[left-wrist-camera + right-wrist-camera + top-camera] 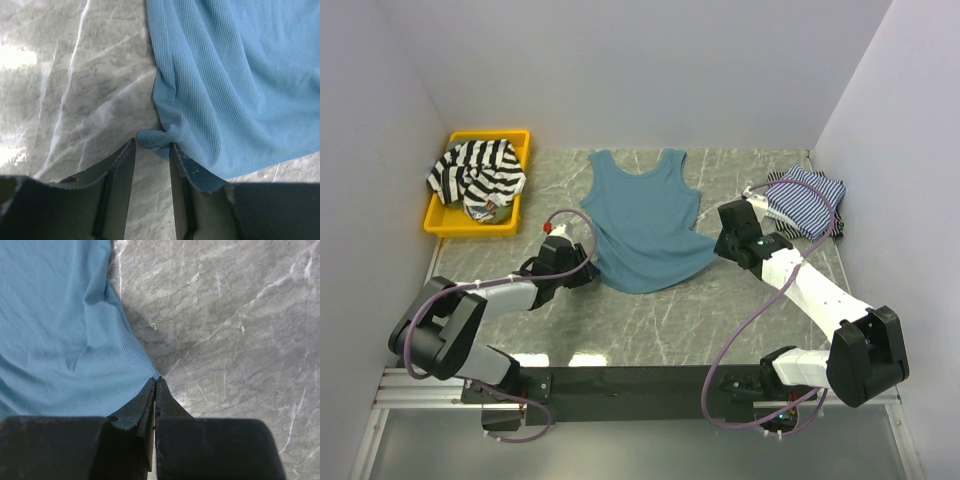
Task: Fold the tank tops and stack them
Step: Flatten the tank top out
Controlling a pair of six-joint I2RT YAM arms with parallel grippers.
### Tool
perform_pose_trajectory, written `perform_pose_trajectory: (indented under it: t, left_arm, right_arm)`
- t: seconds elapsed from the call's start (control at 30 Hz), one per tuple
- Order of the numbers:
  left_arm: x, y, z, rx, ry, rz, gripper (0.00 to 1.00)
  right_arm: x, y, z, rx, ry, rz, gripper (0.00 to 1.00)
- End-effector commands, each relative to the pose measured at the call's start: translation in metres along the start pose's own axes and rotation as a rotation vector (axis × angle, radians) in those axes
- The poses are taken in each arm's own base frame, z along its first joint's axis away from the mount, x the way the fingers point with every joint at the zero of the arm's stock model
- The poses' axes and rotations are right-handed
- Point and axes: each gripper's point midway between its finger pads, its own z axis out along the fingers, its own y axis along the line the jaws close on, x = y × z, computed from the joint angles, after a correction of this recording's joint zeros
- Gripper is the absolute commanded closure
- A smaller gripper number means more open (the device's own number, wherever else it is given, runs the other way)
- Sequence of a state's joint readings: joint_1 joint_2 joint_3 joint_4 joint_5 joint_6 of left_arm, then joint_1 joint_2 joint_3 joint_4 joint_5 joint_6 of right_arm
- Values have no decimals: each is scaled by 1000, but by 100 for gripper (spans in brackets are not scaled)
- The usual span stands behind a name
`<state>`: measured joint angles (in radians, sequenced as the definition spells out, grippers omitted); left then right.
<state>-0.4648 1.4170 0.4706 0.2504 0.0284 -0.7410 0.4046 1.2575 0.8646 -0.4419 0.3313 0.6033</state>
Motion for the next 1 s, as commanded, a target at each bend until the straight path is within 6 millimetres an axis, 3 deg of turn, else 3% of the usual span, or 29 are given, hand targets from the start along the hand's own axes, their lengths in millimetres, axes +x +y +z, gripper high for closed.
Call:
perform_pose_trajectory:
  t: [0.0,0.43,0.53,0.63,0.67,0.83,0.93,0.97]
  left_arm:
    - [-4,1,7,-24,-2,38,61]
    - [-12,2,20,-113,10,101,72]
    - [-13,1,21,-115,14,106,79]
    - [-18,-7,17,-99,11,102,93]
    - [-22,-15,11,-74,2,97,99]
    - [-46,-51,-23,38,-53,26,99]
    - [-68,-74,-65,107,-123,-30,99]
    - [-81,-83,-87,141,-179,-44,99]
  right_arm:
    - [-24,6,-2,-11,-65,18,100]
    - [-30,6,-2,-8,-78,10,100]
    - [-29,6,-2,-9,-77,9,100]
    - [-32,5,-4,-10,-84,10,100]
    - [-33,5,-5,-10,-87,11,100]
    - [-45,6,-19,-27,-116,17,100]
    - [-58,6,-37,-47,-158,30,100]
    - [-66,5,-43,-54,-177,40,100]
